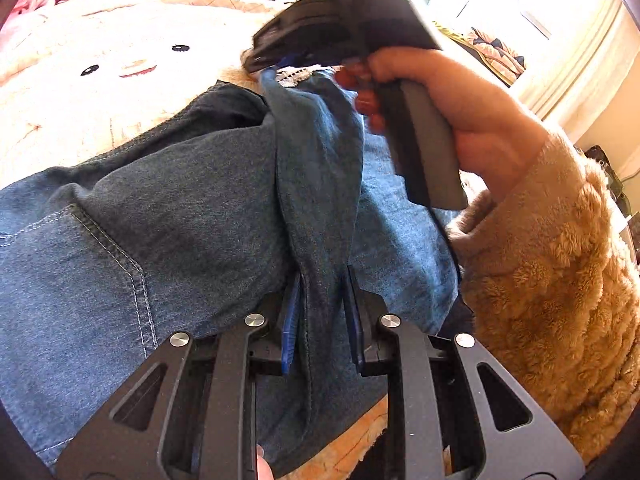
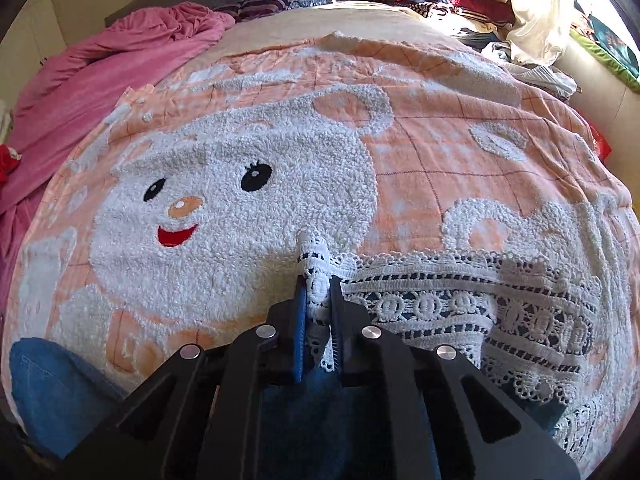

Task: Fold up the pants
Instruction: 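Grasp the white lace trim with right tool while left tool pinches the denim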

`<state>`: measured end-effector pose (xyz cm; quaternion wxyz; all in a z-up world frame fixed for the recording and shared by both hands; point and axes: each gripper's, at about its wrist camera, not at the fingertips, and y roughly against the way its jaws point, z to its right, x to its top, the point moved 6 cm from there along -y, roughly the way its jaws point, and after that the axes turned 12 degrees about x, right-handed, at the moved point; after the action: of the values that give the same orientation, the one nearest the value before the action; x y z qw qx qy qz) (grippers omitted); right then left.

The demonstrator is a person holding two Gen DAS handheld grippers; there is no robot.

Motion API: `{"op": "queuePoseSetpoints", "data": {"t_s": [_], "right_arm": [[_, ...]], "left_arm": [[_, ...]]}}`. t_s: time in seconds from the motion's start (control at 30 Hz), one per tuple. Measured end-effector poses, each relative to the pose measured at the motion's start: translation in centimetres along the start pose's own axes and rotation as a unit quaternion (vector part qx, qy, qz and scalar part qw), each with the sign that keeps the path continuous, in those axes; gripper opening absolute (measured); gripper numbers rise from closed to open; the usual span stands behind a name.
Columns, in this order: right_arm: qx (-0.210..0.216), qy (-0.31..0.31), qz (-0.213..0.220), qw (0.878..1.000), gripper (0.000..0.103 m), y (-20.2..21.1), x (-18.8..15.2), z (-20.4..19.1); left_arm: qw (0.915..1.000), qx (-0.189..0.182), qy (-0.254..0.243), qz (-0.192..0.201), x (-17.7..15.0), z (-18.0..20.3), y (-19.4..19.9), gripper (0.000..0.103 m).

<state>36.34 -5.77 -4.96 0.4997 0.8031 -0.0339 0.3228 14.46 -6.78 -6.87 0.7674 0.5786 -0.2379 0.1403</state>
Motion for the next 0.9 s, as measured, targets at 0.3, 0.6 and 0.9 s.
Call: {"op": "queuePoseSetpoints", "data": {"t_s": [0.3, 0.6, 0.9], "right_arm": [[0.047, -0.073, 0.111, 0.990, 0.007, 11.2, -3.8, 2.3], [0.053, -0.153, 0.198, 0.967, 0.007, 20.9, -10.5, 6.0], [0.061, -0.229, 0.185, 0.954, 0.007, 23.6, -20.4, 7.3]], "left_arm": [[0.9994, 0.005, 0.004, 0.034, 0.2, 0.4, 0.8, 0.039], [0.9964, 0.051, -0.047, 0.049, 0.8, 0.8, -0.1, 0.001], [0.9895, 0.048, -0.116, 0.070, 0.1, 1.1, 2.8, 0.001]]}}
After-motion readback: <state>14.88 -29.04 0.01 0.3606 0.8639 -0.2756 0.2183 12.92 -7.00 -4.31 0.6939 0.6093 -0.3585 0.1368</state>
